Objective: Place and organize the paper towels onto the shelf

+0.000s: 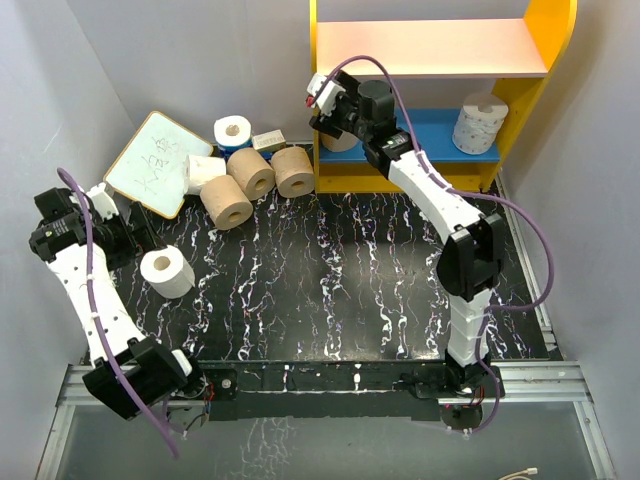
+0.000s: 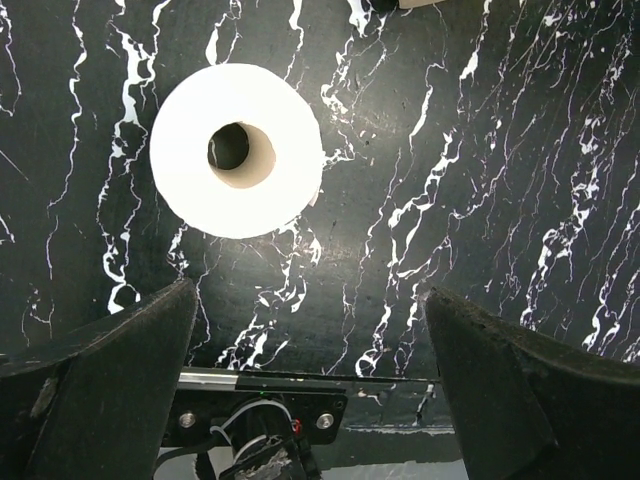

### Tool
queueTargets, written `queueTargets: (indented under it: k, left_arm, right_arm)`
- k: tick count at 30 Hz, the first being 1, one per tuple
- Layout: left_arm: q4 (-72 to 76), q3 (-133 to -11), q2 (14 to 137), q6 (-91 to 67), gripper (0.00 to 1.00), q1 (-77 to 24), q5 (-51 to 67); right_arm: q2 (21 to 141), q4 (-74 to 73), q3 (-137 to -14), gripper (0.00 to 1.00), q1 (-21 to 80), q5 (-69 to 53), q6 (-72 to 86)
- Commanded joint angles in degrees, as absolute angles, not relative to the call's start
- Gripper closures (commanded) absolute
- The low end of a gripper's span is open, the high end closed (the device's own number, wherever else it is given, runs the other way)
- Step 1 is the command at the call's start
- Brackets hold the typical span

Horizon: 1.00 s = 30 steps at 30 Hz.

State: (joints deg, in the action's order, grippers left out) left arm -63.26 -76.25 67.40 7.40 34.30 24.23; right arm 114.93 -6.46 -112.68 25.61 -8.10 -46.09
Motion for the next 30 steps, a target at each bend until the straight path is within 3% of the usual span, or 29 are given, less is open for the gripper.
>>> queueTargets:
  k: [1, 3, 5, 6, 13, 21, 30]
  left_arm:
    - [-64.95, -77.91, 65.97, 8.21, 0.02, 34.62, 26.88]
    - [-65.04, -77.86, 65.56, 8.56, 0.02, 34.54, 26.94]
    - [-65.33, -78.28, 65.71, 9.26, 0.02, 34.49, 25.91]
    - [-65.75, -78.74, 66.47, 10.07, 0.02, 34.54, 25.17]
    - [-71.15, -83.03, 71.92, 20.17, 0.02, 27.99, 13.37]
    - [-71.14, -76.35, 75.05, 12.79, 0.06, -1.85, -0.82]
    - [-64.32, -68.12, 73.57, 19.24, 0.04, -2.59, -11.14]
  right_arm:
    - [108.28, -2.69, -111.40, 0.26, 25.83, -9.46, -44.30]
    - [105.73, -4.19, -109.53, 0.25, 25.82, -9.29, -43.56]
    - [102.46, -7.78, -107.06, 0.03, 25.82, -8.75, -42.81]
    - [100.68, -9.82, -104.95, 0.02, 25.80, -8.21, -42.51]
    - [84.01, -33.01, -81.65, 0.02, 22.71, -12.14, -49.53]
    - [67.53, -41.61, -63.55, 0.01, 13.36, -19.05, -40.44]
    - [55.80, -38.80, -53.99, 0.02, 7.65, -22.24, -28.66]
